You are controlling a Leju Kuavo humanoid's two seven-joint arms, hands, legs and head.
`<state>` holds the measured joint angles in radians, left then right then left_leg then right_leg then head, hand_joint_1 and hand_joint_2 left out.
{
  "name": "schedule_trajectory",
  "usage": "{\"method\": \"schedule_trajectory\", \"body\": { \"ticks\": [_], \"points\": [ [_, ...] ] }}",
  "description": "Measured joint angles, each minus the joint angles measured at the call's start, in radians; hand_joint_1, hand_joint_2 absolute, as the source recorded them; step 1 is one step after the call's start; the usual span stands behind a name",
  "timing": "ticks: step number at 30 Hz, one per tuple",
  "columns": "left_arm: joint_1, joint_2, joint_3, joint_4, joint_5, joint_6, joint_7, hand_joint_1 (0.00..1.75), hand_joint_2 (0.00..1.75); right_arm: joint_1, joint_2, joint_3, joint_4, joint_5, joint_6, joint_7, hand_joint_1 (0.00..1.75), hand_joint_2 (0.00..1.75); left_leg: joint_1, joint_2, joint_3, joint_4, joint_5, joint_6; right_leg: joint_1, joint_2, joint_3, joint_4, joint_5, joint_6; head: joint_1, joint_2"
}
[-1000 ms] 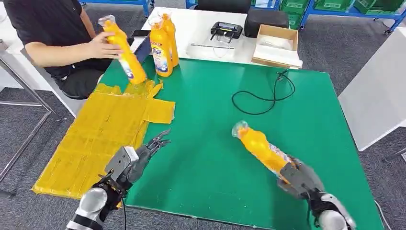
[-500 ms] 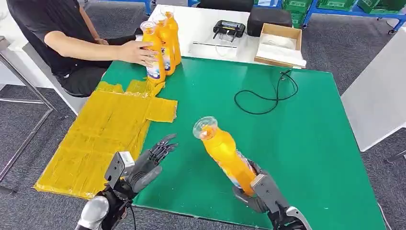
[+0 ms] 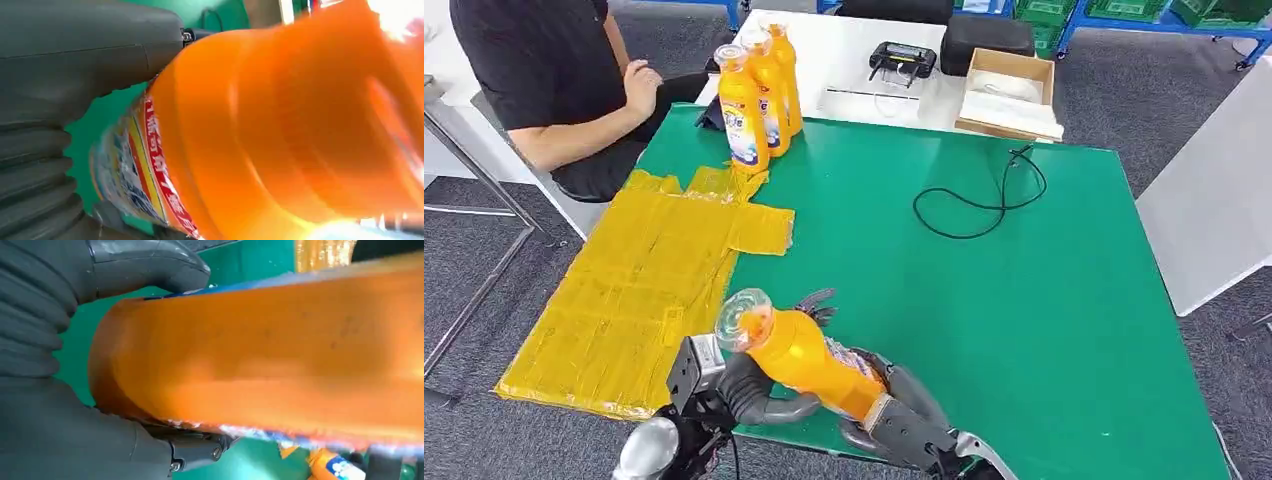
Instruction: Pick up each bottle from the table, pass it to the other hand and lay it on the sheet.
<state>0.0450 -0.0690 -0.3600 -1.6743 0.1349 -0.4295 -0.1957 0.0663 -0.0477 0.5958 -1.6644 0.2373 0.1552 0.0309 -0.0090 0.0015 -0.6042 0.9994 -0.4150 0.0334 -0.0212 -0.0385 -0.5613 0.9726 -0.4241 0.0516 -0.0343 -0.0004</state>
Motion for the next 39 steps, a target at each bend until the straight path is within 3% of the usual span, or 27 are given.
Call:
{"method": "schedule_trajectory", "body": {
  "ticks": [2, 3, 20, 21, 22, 23, 27, 32, 35, 39],
  "points": [
    [-0.008, 0.000, -0.015, 0.000, 0.025, -0.010, 0.007, 0.00, 1.75, -0.021, 0.000, 0.030, 0.011, 0.007, 0.013, 0.000, 1.75, 1.75, 0.000, 0.000, 0.000, 0.000, 0.000, 0.000, 0.000, 0.000, 0.000, 0.000, 0.000, 0.000, -0.001, 0.000],
    [-0.011, 0.000, -0.022, 0.000, 0.034, -0.012, 0.010, 1.75, 1.75, -0.028, 0.001, 0.042, 0.016, 0.014, 0.021, -0.001, 1.75, 1.75, 0.000, 0.000, 0.000, 0.000, 0.000, 0.000, 0.000, 0.000, 0.000, 0.000, 0.000, 0.000, 0.000, 0.000],
    [-0.025, 0.013, -0.052, 0.000, 0.058, -0.020, -0.002, 1.75, 1.75, -0.063, 0.009, 0.106, 0.100, 0.053, 0.039, -0.023, 1.75, 1.75, 0.000, 0.000, 0.000, 0.000, 0.000, 0.000, 0.000, 0.000, -0.001, 0.000, 0.000, 0.000, 0.000, 0.000],
    [-0.025, 0.013, -0.053, 0.000, 0.053, -0.020, -0.004, 1.75, 1.75, -0.062, 0.009, 0.106, 0.101, 0.057, 0.039, -0.024, 0.30, 1.75, 0.000, 0.000, 0.000, 0.000, 0.000, 0.000, 0.000, 0.000, -0.001, 0.000, 0.000, 0.000, 0.000, 0.000],
    [-0.025, 0.013, -0.055, 0.000, 0.046, -0.017, -0.007, 1.75, 1.75, -0.059, 0.008, 0.106, 0.101, 0.064, 0.037, -0.026, 0.30, 1.75, 0.000, 0.000, 0.000, 0.000, 0.000, 0.000, 0.000, 0.000, -0.001, 0.000, 0.000, 0.000, 0.000, 0.000],
    [-0.025, 0.013, -0.056, 0.000, 0.034, -0.008, -0.011, 1.75, 1.75, -0.053, 0.009, 0.105, 0.101, 0.078, 0.025, -0.029, 0.00, 1.75, 0.000, 0.000, 0.000, 0.000, 0.000, 0.000, 0.000, 0.000, -0.001, 0.000, 0.000, 0.000, 0.000, 0.000],
    [-0.028, 0.013, -0.057, -0.008, -0.084, 0.067, -0.042, 1.75, 1.75, -0.024, 0.008, 0.103, 0.097, 0.144, -0.064, -0.015, 0.00, 1.75, 0.000, 0.000, 0.000, 0.000, 0.000, 0.000, 0.000, 0.000, -0.001, 0.000, 0.000, 0.000, 0.000, 0.000],
    [-0.042, 0.030, -0.009, -0.013, -0.446, 0.256, -0.069, 1.75, 1.75, 0.049, -0.026, 0.096, 0.004, 0.124, -0.168, 0.040, 0.00, 1.75, 0.000, 0.000, -0.001, 0.000, 0.000, 0.000, 0.000, 0.000, -0.002, 0.000, 0.000, 0.000, 0.000, 0.000],
    [-0.069, 0.063, 0.048, -0.010, -0.724, 0.413, -0.082, 1.75, 1.75, 0.086, -0.061, 0.090, -0.077, 0.116, -0.214, 0.047, 0.00, 1.75, 0.001, 0.000, -0.001, 0.000, 0.000, 0.000, 0.000, 0.000, -0.002, 0.000, 0.000, 0.000, 0.000, 0.000],
    [-0.112, 0.110, 0.114, 0.008, -0.962, 0.514, -0.058, 1.75, 1.75, 0.117, -0.099, 0.087, -0.157, 0.109, -0.241, 0.049, 0.00, 1.75, 0.001, 0.000, -0.001, 0.000, 0.000, 0.000, 0.000, 0.000, -0.002, 0.000, 0.000, 0.000, 0.000, 0.000]
  ]
}}
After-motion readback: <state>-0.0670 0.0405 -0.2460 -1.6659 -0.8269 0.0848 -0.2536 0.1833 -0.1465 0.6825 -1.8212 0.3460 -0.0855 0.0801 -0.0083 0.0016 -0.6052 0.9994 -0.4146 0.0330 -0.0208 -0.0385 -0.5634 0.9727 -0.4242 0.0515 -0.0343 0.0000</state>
